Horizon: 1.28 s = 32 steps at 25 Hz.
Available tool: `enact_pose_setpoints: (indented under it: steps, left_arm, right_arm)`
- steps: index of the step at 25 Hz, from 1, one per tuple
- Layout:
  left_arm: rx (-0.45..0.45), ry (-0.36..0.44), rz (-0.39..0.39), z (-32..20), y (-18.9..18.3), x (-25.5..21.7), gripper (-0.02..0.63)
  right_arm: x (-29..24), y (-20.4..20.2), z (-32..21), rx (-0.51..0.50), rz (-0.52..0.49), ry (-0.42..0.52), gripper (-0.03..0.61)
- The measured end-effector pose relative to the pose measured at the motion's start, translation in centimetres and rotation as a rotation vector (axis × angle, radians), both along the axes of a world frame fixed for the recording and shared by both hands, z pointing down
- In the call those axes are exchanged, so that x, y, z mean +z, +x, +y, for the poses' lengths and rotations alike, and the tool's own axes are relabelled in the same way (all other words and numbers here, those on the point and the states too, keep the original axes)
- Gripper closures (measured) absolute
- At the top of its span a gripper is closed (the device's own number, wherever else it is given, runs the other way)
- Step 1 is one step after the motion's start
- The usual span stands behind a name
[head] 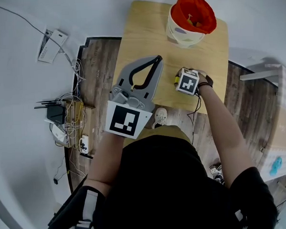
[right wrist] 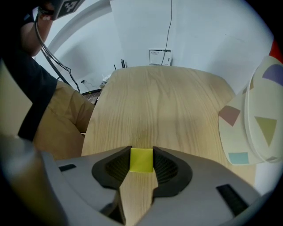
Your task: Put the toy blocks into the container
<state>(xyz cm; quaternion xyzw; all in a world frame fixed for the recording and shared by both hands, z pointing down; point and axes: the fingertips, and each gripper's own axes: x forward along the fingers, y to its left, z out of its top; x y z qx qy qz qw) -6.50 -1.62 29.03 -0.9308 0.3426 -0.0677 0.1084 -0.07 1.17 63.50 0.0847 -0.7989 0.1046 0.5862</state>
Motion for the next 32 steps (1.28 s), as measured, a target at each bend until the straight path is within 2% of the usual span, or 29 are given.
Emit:
enact_pose_setpoints:
  steps: [3,6,12,15,19,23,29,32]
  left_arm:
    - [0.006,0.005,0.007,0.0,-0.1,-0.1,0.604]
    - [0.017,-0.004,0.021,0.1,0.2,-0.2,0.604]
    - [0.042,0.031,0.028,-0.2,1.9,-2.0,0.604]
    - [0.054,0.052,0.038,-0.1,3.0,-3.0,0.604]
    - [0.068,0.066,0.023,0.2,4.1,-3.4,0.604]
    - [0.069,0.067,0.026,0.6,5.0,-3.7,0.604]
    - [0.073,0.086,0.025,1.0,5.6,-4.5,0.604]
    - [0.071,0.083,0.020,1.1,5.6,-4.4,0.604]
  right_arm:
    - [-1.2,0.1,-0.6,0.015,-0.015,0.067,0.417]
    - [-4.2,0.2,-1.8,0.102,-0.091,0.170,0.417]
    - [-15.6,-0.2,-3.5,0.356,-0.390,0.427,0.417]
    - [-22.3,-0.2,-3.2,0.440,-0.544,0.580,0.417]
    - [-30.0,-0.6,-1.5,0.481,-0.719,0.766,0.417]
    - [-35.3,-0.3,0.5,0.476,-0.823,0.892,0.417]
    - [-39.8,0.4,3.0,0.503,-0.964,0.997,0.417]
    - [-40.0,0.3,3.5,0.475,-0.960,1.008,0.417]
